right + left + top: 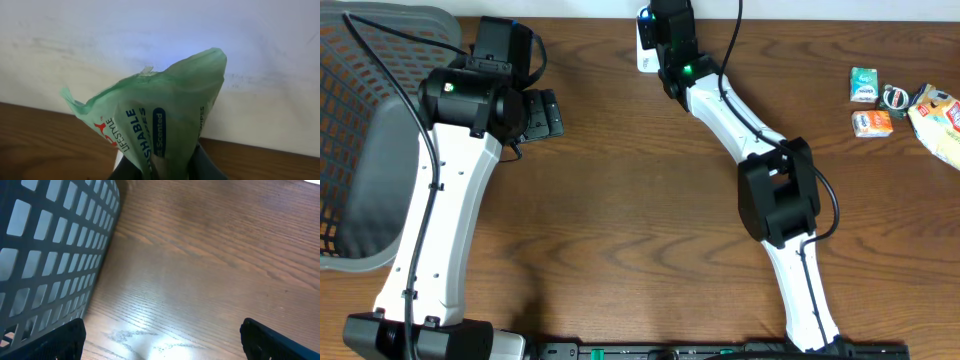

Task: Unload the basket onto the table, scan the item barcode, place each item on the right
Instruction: 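Hold the wipes pack against the scanner window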

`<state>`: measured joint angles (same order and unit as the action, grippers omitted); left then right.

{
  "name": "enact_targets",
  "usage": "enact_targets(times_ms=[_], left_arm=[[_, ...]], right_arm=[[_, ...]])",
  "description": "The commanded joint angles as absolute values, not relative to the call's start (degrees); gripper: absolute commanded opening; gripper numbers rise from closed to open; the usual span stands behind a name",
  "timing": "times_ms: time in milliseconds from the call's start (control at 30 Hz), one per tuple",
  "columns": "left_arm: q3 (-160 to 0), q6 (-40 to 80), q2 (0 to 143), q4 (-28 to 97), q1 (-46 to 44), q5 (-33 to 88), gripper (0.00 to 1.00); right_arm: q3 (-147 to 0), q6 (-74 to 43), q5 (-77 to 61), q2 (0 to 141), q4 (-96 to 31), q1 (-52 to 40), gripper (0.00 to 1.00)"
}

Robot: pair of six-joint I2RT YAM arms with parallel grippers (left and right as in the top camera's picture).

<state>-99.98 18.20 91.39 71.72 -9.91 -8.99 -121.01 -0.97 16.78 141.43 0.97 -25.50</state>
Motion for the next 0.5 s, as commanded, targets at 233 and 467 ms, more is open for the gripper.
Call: enact_targets(times_ms=[233, 467], left_arm=[[-99.8, 18.7, 91.3, 71.8, -9.8, -9.7, 0.98], [-99.8, 18.7, 91.3, 71.8, -9.8, -9.7, 0.98]], right_arm=[[-122.2, -2.3, 16.4, 144.5, 0.6, -25.5, 0.05], [-122.3, -2.3, 18.2, 144.2, 1.1, -25.2, 0.03]])
